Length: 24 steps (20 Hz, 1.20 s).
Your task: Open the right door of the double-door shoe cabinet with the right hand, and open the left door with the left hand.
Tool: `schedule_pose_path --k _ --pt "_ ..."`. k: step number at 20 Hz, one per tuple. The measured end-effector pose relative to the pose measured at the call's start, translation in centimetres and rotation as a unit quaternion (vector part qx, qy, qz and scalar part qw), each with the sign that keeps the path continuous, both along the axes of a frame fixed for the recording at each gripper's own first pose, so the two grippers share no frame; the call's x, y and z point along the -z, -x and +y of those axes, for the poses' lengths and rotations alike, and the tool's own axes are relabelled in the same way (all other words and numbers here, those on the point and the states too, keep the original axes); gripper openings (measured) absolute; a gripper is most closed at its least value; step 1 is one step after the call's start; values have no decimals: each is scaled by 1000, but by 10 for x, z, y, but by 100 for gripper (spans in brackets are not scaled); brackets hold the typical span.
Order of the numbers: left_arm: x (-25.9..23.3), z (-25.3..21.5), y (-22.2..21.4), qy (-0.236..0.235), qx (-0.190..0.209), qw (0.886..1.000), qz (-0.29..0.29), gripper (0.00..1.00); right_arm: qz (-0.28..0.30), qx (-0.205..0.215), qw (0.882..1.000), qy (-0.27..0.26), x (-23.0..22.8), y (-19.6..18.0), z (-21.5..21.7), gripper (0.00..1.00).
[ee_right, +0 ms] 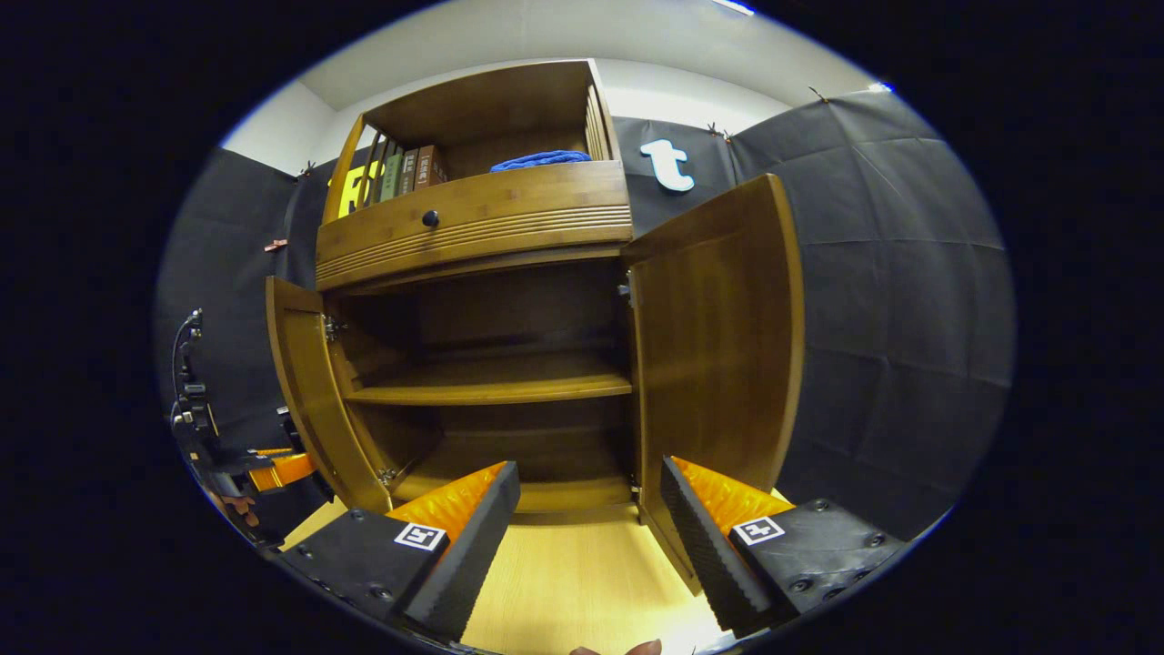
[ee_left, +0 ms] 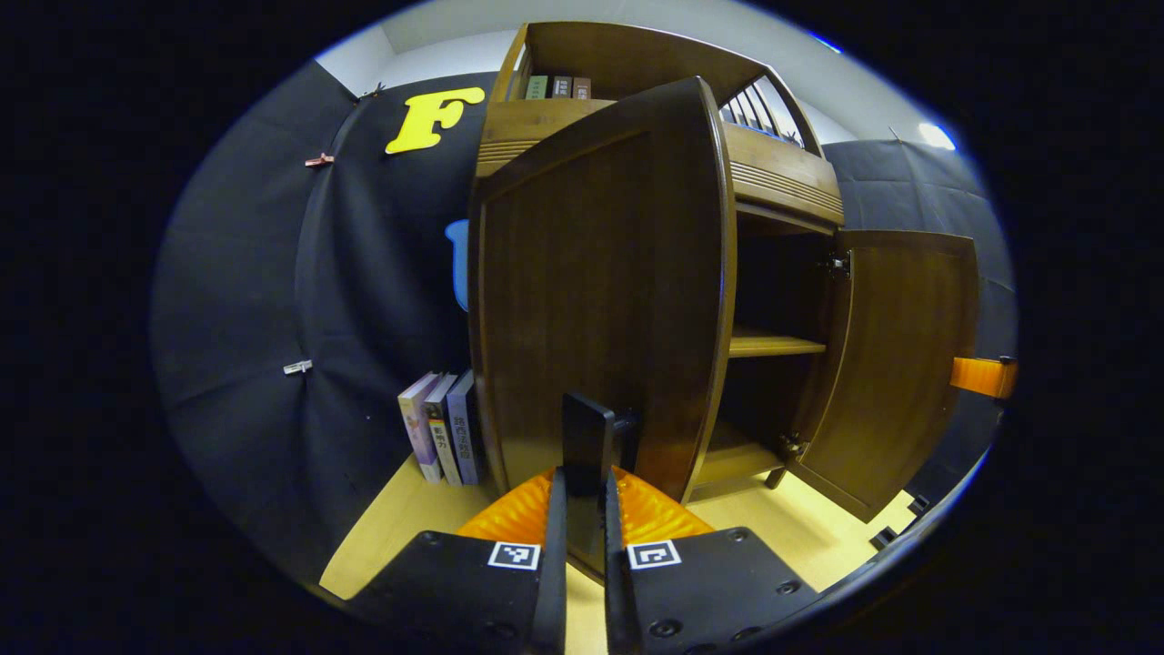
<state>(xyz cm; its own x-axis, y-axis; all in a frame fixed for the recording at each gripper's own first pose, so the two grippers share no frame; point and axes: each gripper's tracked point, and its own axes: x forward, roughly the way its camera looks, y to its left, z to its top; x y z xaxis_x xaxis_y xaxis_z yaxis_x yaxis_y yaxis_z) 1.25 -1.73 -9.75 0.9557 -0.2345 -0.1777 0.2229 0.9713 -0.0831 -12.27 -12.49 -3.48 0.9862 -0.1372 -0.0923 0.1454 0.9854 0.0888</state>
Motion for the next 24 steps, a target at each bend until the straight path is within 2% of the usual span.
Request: schedule_pose_path --k 1,2,4,5,6,7,12,16,18,21,24 --pt "0 5 1 2 -1 1000 0 20 -1 -1 1000 0 -1 -1 4 93" --pt "0 10 3 4 -2 1000 1 18 -2 -3 1000 -1 0 0 10 98" --pt "1 22 5 6 -3 1000 0 17 -4 -1 1000 -3 1 2 17 98" --pt "2 27 7 4 -4 1000 -1 16 -7 2 1000 -5 -1 3 22 93" --pt "2 33 9 3 -6 1000 -2 15 -11 4 1000 -7 -2 4 25 93" --pt "3 39 10 3 -8 1000 -3 15 -13 4 1000 -11 -2 3 29 98" --pt "5 68 10 13 -4 1000 -7 11 -27 2 999 -18 -8 -7 53 98" --pt "9 102 6 8 -25 1000 -12 10 -54 32 998 11 -30 -26 43 98" --pt "10 120 0 22 -37 999 -9 9 -51 31 998 14 -35 -42 47 98" --pt "8 121 -2 52 -25 998 -5 8 -44 14 999 14 -40 -63 60 99" --pt "10 123 -2 28 -32 999 -11 9 -44 -10 999 8 -48 -75 81 98"
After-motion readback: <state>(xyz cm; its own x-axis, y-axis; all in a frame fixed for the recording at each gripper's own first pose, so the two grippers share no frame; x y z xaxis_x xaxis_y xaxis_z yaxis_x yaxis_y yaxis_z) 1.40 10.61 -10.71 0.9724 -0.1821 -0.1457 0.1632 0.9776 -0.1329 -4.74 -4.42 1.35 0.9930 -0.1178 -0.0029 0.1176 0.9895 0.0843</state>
